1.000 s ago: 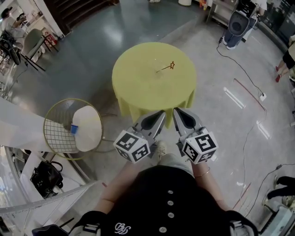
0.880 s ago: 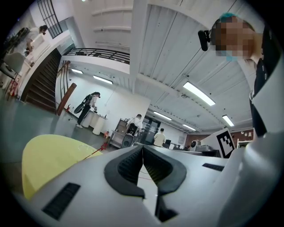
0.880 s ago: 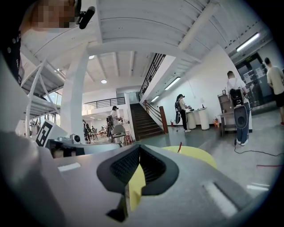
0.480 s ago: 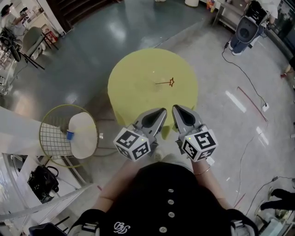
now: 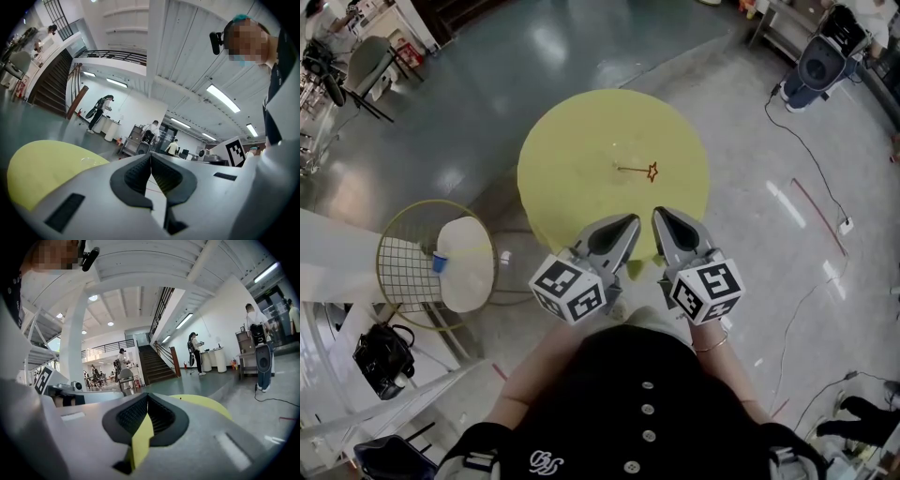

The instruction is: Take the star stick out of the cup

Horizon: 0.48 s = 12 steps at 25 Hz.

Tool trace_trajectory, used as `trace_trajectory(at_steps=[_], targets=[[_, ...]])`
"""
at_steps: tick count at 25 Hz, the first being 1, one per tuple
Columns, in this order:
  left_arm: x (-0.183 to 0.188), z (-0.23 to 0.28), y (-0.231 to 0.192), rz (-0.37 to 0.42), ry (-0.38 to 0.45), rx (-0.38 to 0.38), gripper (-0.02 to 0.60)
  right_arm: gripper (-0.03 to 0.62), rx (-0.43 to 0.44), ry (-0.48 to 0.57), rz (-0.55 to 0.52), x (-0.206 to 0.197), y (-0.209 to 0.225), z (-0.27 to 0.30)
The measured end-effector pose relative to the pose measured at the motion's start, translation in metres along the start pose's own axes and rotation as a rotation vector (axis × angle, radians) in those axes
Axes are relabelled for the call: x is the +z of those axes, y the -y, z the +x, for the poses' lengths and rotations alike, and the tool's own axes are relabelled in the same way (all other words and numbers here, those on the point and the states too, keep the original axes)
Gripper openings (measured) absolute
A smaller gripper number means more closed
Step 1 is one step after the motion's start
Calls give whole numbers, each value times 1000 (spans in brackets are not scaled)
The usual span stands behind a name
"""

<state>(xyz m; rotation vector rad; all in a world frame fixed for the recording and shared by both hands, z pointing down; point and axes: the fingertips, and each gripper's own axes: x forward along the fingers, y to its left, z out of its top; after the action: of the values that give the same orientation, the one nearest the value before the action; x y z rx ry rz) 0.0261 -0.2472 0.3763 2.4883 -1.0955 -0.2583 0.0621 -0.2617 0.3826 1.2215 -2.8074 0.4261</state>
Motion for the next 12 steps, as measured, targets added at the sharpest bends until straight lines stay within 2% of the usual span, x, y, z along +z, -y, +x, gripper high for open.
trace_trajectory(at_steps=[12], targets=[[-3, -5, -10, -8, -12, 30, 12, 5, -7, -11, 34, -8, 4, 1]])
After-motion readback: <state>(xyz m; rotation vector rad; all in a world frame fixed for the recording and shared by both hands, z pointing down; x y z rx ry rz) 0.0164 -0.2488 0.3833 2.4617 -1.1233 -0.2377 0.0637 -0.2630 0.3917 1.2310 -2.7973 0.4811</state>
